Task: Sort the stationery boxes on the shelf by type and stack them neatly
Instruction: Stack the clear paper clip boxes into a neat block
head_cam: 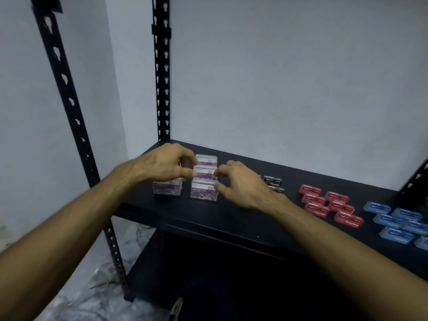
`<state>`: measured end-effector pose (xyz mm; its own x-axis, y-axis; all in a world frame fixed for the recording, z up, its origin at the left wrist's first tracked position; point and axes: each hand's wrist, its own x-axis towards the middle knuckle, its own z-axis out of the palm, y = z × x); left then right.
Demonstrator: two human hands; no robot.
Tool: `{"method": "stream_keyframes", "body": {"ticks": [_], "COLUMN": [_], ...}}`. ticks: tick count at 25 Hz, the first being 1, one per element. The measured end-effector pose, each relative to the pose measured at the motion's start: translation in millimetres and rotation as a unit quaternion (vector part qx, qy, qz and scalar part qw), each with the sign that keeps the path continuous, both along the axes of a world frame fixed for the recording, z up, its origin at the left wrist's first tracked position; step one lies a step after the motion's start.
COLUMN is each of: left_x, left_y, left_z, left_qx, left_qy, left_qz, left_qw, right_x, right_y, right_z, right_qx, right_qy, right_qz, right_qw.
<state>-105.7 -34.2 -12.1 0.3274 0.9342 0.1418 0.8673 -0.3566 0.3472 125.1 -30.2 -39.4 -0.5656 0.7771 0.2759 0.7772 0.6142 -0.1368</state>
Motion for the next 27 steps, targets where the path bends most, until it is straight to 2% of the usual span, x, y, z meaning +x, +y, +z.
{"method": "stream_keyframes", "body": {"ticks": [8,19,27], "left_x": [-48,-50,-24], "left_y": [-11,-4,5], "left_z": [-35,-58,-62], "left_qx": [0.006,0.018,0.007], "left_qy": [-0.035,-0.075,-0.104], "left_qz": [0.074,0.053,0.018], "left_qw": [0.997,0.996,0.994], "right_x": [-33,-28,-5], "right_y": [8,8,-2], "right_z": [-14,-18,-16], "right_qx": [-0.002,-0.024,-0.032], "right_qy": [-0.029,-0.026,-0.028], "right_qz": [-0.005,-0.012,-0.031], "right_qw": [1.000,0.999,0.999]}}
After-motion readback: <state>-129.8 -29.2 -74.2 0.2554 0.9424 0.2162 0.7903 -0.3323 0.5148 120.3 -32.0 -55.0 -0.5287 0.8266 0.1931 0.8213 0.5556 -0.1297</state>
